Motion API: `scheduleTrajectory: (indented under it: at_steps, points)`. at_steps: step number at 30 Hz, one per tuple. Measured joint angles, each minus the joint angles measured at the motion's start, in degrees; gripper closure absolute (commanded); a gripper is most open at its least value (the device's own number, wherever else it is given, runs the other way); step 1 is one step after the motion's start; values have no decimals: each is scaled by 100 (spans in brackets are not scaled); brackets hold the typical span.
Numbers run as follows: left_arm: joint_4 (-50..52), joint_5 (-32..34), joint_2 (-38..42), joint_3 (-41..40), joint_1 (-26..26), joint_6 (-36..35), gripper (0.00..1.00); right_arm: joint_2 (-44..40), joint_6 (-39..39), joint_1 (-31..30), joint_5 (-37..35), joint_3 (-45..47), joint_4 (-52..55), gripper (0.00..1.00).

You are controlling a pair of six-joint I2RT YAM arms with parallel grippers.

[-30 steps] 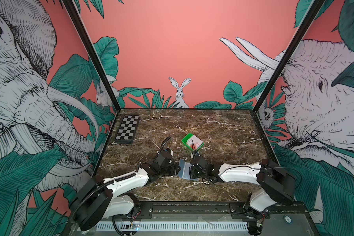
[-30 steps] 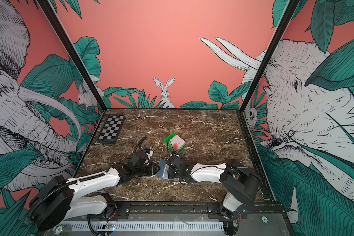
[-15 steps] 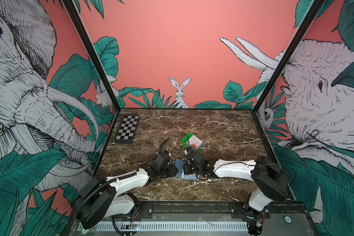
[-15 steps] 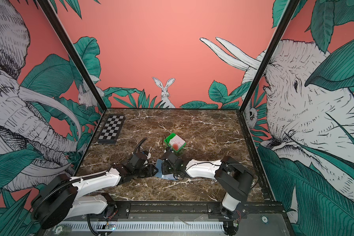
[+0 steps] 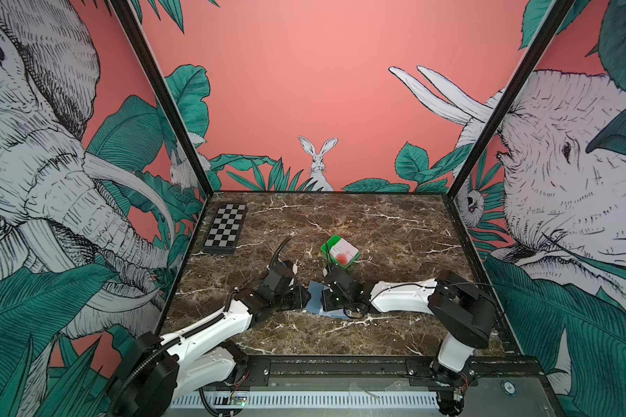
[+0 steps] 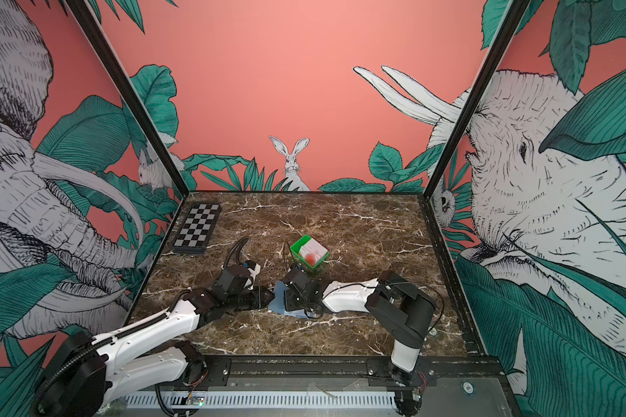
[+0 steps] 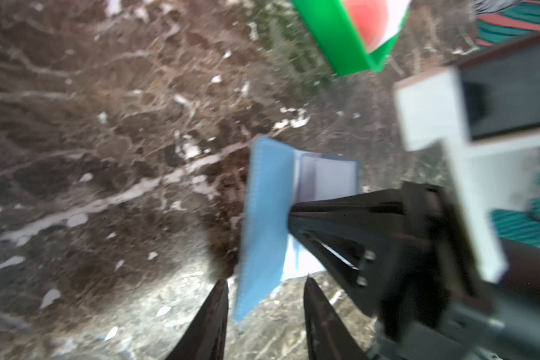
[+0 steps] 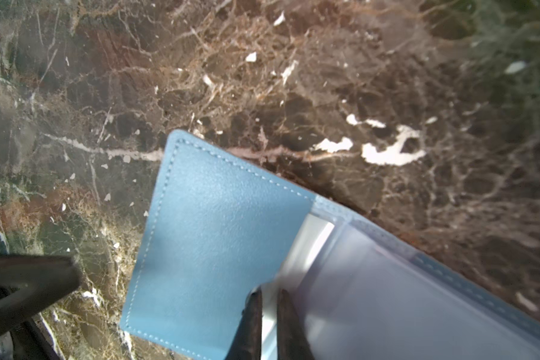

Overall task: Insert credit cards into a card holder
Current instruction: Open the card holder at the center of the table.

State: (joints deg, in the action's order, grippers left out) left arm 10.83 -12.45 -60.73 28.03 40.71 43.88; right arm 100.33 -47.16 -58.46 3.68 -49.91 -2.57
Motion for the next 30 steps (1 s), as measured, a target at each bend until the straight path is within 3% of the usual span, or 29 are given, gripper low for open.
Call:
scheduleTrajectory:
  at_steps: [7,19,30]
  points:
    - [-667,-474,-730,7,0,4,65,0,2,-4,-20,0,2,90]
    - [-1443,-505,-1832,24,0,-101,68,-271,20,-15,0,365,-166,92]
    - [-2474,-544,-2083,-258,0,-24,69,-973,2,-31,-188,968,-33,92]
